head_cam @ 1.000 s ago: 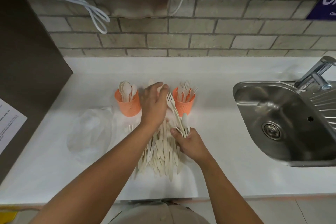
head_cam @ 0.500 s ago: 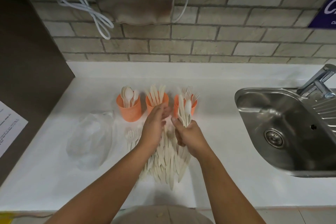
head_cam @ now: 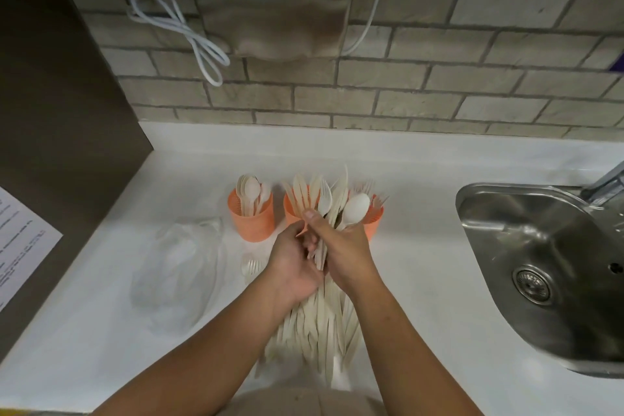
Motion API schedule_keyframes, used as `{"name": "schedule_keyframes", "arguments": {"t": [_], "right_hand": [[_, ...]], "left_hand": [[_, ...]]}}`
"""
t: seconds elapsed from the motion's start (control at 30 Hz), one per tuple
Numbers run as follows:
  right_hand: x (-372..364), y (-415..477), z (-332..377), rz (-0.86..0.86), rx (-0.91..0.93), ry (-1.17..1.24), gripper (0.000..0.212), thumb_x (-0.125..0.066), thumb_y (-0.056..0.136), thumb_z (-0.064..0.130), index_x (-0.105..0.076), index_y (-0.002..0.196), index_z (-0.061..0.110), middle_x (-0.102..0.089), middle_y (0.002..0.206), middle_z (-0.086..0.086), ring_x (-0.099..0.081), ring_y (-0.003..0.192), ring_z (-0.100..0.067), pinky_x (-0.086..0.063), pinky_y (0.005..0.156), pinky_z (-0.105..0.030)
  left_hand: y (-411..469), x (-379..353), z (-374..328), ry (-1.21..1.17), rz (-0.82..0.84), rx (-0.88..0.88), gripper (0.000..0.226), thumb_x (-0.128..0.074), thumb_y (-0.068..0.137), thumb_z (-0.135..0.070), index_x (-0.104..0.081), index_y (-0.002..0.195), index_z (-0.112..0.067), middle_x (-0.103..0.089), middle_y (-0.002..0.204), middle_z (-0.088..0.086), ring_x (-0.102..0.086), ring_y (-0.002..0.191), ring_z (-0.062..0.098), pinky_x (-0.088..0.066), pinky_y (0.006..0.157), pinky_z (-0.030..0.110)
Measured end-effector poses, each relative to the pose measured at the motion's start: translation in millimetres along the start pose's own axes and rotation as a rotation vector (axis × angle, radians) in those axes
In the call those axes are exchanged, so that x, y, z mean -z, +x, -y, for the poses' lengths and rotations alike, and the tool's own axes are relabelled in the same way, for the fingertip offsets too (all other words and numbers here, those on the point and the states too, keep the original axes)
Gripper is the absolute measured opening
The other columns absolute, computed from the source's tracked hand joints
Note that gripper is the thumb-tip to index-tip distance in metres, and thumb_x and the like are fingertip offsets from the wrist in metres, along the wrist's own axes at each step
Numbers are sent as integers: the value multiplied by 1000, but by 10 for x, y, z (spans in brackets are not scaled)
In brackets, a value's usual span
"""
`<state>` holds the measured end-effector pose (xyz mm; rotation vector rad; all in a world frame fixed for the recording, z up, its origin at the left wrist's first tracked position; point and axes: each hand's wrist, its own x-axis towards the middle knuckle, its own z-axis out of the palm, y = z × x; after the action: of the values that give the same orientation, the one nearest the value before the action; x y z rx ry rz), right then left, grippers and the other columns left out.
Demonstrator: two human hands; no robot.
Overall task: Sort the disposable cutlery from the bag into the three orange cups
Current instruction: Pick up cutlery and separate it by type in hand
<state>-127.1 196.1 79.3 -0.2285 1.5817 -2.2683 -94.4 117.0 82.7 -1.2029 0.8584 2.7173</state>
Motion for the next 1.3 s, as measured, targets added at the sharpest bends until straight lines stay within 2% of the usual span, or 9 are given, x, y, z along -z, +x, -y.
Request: {"name": "schedule_keyframes", "arguments": {"t": [0.23, 0.33, 0.47, 0.67, 0.77, 0.87, 0.93, 1.07, 1.3], "right_hand": [[18, 124, -62, -28, -39, -43, 21, -75, 91, 14, -67, 73, 20, -48, 54, -3, -44, 49, -17, -41, 55, -29], [76, 138, 3, 14, -130, -3, 6, -75, 93, 15, -73, 88, 14, -49, 60, -9, -40, 47, -16, -32, 45, -24], [199, 154, 92, 174, -277, -212, 6, -69, 90, 2, -64, 88, 4, -38, 58, -6, -27, 48, -16, -25, 49, -27], [142, -12, 154, 390, -375, -343, 18, -71, 89, 4, -57, 80, 10, -38, 52, -3, -29, 43, -17, -25, 45, -27], [72, -23, 177, 332, -395, -324, 27, -67, 91, 5, -60, 68, 16, -32, 51, -3, -26, 42, -15, -24, 44, -25], [51, -60, 225, 287, -406, -336, 22, -70, 93, 14, -54, 78, 16, -29, 54, 1, -23, 45, -14, -22, 44, -24], [44, -72, 239, 266, -406, -272, 13, -68, 94, 11, -55, 93, 12, -29, 54, 1, -25, 44, -13, -21, 45, -25], [-67, -107, 240, 409, -436, -285, 8, -60, 93, -1, -61, 95, 6, -36, 58, -5, -33, 45, -13, -22, 42, -22], [-275, -227, 109, 444, -457, -193, 13, -58, 92, -4, -58, 102, 4, -47, 63, -10, -42, 53, -18, -29, 44, -24]], "left_hand": [[136, -23, -3, 151, 72, -143, 29, -50, 105, -40, -66, 90, -21, -39, 62, -1, -37, 54, 8, -43, 60, 22], [122, -35, -36, 388, 155, -294, 46, -39, 105, -56, -72, 111, -24, -77, 95, -2, -64, 82, 11, -48, 65, 24], [85, -2, -255, 550, 244, -577, 61, -48, 89, -72, -61, 135, -34, -73, 123, 0, -66, 121, 26, -53, 91, 29], [-61, 2, -513, 898, 220, -1049, 33, -44, 111, -31, -65, 136, -27, -74, 123, -9, -65, 122, 4, -50, 109, 35], [-79, 78, -514, 1249, 229, -1000, 35, -45, 111, -29, -67, 137, -23, -66, 137, -13, -56, 129, -6, -44, 113, 29], [-158, 153, -511, 948, 238, -803, 50, -55, 105, -39, -46, 153, -30, -54, 148, -15, -47, 136, -8, -40, 106, 9], [-177, 223, -529, 802, 248, -629, 66, -69, 91, -52, -48, 149, -31, -59, 142, -8, -55, 132, 4, -46, 108, 22], [-256, 389, -435, 785, 403, -347, 41, -74, 92, -43, -74, 113, -8, -77, 100, 12, -70, 95, 35, -55, 94, 39], [-413, 530, -459, 690, 308, -398, 27, -63, 101, -27, -74, 108, -3, -67, 72, 16, -52, 50, 21, -47, 53, 27]]}}
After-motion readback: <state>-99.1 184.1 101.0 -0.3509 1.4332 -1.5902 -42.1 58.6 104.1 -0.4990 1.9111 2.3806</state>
